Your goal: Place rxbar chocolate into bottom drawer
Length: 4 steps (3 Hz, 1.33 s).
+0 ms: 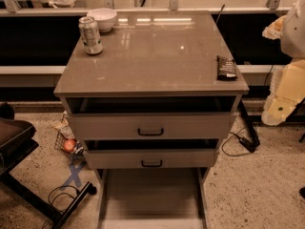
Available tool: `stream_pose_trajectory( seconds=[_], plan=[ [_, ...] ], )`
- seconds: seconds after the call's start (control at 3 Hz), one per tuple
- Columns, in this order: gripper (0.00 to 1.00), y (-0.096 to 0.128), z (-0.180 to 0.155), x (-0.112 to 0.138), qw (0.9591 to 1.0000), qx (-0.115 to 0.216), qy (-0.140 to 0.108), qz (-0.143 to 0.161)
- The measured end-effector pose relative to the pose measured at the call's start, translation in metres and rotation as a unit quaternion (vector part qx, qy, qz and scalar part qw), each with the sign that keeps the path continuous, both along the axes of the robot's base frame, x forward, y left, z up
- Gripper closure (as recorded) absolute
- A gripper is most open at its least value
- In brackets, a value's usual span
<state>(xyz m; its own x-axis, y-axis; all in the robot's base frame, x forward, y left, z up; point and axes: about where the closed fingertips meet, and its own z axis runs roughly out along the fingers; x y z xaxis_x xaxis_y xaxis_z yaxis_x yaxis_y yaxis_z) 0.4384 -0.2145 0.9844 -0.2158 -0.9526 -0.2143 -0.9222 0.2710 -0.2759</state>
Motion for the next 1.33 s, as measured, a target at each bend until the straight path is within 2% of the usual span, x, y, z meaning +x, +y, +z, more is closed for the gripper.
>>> stream_pose_trajectory(
  seconds=[0.33, 0.67, 1.0, 1.33],
  plan=[
    [0.00, -0.002, 0.002, 0.001, 1.0000, 0.003, -0.001, -0.006],
    [0.00, -0.023, 0.013, 0.014, 0.9976, 0.025, -0.006, -0.065],
    [0.00, -0.065, 0.029, 0.063, 0.9789, 0.042, 0.009, -0.200],
    [0.00, -0.083, 0.037, 0.103, 0.9516, 0.064, 0.006, -0.301]
  ],
)
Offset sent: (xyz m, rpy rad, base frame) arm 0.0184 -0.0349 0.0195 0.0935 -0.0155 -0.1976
